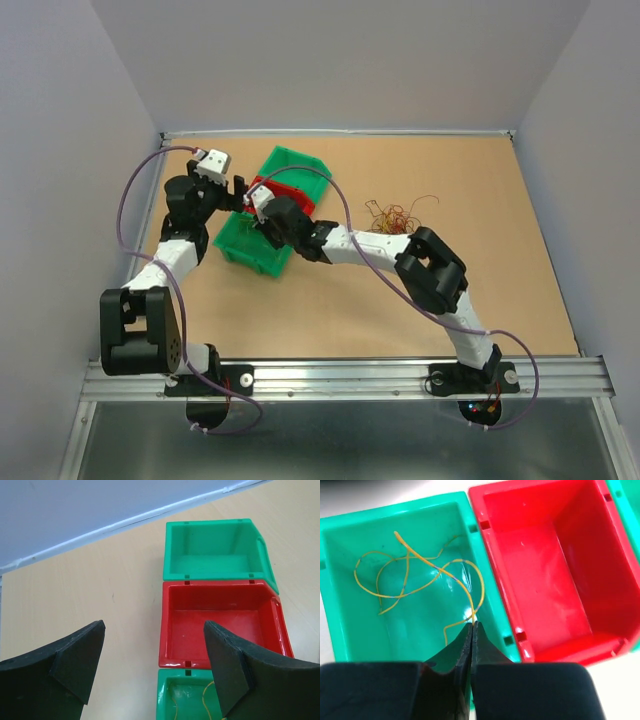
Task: Untangle the cables
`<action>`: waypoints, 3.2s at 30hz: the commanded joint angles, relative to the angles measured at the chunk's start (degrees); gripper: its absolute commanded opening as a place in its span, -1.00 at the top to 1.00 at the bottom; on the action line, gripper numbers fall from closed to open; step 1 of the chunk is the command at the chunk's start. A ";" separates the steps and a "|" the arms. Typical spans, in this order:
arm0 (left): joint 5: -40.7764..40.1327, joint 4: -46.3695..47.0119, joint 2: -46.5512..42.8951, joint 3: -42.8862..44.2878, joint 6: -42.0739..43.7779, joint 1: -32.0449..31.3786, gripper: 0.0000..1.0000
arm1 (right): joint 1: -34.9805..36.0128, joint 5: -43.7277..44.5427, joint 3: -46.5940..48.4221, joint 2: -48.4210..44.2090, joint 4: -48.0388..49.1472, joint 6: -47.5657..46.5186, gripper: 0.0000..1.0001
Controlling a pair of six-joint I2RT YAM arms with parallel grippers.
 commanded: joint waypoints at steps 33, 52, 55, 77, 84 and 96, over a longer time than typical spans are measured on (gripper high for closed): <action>6.88 3.21 3.31 6.57 -11.65 11.57 -0.80 | -2.55 -14.29 -1.93 -0.22 9.34 4.94 0.07; 7.84 6.64 -3.72 0.77 -5.34 5.34 -0.81 | -2.98 1.24 -29.86 -26.20 22.78 9.15 -0.57; 6.54 6.47 -6.18 -1.51 -1.12 -0.45 -0.82 | -5.96 6.72 -39.62 -33.51 23.66 14.33 -0.63; 3.61 -4.86 18.75 21.23 34.56 -39.93 -0.80 | -24.87 25.78 -65.04 -64.98 21.82 32.80 -0.61; 10.55 -13.73 29.31 29.84 45.12 -39.93 -0.78 | -25.05 34.32 -57.51 -79.76 17.52 26.48 -0.61; 12.24 -16.47 36.79 36.53 44.42 -43.79 -0.33 | -25.14 30.72 -60.21 -84.25 13.47 26.56 -0.61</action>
